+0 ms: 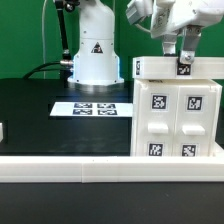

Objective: Assemble cabinet

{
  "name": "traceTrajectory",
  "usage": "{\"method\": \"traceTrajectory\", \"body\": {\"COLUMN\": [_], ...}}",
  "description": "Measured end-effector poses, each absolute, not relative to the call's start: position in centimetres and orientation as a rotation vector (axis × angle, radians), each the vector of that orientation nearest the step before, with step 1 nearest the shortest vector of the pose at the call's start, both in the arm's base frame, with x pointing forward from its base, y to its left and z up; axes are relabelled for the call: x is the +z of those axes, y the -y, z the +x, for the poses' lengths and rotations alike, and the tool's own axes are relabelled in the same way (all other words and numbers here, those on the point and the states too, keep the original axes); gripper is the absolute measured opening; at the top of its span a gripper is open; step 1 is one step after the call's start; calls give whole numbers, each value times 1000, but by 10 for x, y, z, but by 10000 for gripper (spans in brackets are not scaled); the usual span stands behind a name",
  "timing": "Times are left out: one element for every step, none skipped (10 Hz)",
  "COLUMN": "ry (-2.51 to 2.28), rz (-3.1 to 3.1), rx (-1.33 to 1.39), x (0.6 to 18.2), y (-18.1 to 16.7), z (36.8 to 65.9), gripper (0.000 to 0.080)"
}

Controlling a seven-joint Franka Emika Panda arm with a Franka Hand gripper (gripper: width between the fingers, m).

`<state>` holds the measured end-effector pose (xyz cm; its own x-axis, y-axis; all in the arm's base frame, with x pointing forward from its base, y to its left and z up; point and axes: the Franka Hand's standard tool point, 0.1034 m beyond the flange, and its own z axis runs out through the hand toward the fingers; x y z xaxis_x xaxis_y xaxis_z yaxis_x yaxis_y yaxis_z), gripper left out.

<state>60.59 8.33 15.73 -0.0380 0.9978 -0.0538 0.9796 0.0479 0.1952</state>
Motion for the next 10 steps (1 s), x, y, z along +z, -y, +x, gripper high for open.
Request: {"method": "traceTrajectory", "body": {"ry": [-2098, -2025, -1944, -1880, -1771, -1697, -1624, -1350, -1189, -1012], "rz": [2094, 2170, 2248, 2306, 2398, 2455, 2511, 2693, 2781, 2863], "rx": [161, 170, 180, 187, 199, 206, 214, 269, 289, 300], "x": [157, 157, 157, 157, 157, 157, 157, 157, 157, 157], "y": [-83, -83, -83, -83, -83, -83, -83, -84, -84, -84], "z": [606, 606, 606, 606, 606, 606, 606, 604, 602, 602], "gripper": [554, 554, 554, 554, 554, 554, 554, 554, 554, 554]}}
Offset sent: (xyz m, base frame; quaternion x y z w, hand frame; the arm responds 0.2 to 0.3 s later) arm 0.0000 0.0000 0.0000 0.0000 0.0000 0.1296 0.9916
